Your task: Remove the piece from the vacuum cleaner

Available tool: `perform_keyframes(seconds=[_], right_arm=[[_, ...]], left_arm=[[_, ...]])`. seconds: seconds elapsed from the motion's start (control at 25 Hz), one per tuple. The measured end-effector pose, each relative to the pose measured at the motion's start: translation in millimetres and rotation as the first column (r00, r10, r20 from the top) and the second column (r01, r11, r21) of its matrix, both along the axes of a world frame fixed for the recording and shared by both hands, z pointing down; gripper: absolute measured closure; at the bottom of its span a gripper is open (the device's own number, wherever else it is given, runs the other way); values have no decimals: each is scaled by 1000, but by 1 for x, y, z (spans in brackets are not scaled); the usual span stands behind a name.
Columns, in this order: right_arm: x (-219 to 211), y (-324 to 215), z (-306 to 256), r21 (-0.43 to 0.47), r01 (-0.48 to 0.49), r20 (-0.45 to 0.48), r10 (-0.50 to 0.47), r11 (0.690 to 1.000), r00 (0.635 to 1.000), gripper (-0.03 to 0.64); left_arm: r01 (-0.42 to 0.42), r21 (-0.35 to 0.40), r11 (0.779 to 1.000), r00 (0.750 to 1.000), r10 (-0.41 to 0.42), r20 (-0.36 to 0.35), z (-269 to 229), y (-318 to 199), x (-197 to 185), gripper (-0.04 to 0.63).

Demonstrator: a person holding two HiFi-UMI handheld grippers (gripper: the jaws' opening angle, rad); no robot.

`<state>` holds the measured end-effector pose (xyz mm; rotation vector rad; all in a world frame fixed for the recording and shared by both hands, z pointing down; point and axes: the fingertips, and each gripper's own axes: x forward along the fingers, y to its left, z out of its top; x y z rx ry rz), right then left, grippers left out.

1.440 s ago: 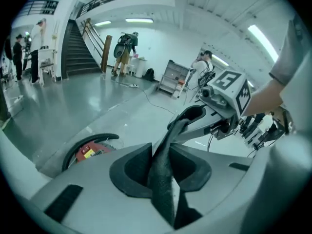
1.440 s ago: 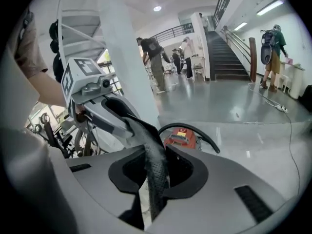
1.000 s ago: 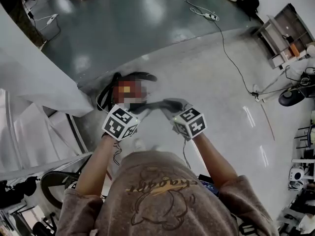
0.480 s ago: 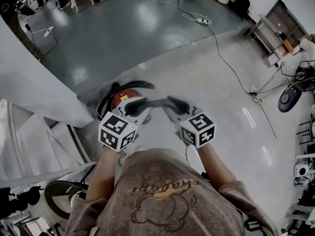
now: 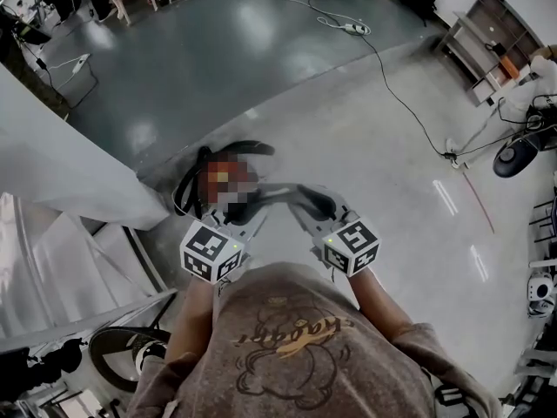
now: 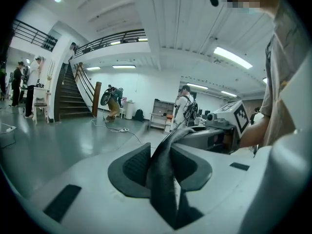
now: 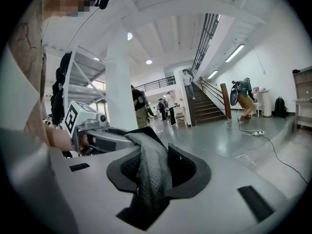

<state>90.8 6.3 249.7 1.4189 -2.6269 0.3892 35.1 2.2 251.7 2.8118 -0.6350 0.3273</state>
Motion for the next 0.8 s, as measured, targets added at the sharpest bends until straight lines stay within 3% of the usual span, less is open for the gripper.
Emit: perform_keyframes(seconds=[0.24,0.8], right_arm=[[7,2,24,-39,-17,7,17,999,1000,520],[1,5,29,-55,-11,9,11,998,1000,525]], left_arm=[[8,-44,999,1000,-8,0,25,2,6,499],[42,-69,997,999,-42,6,27,4,0,497]])
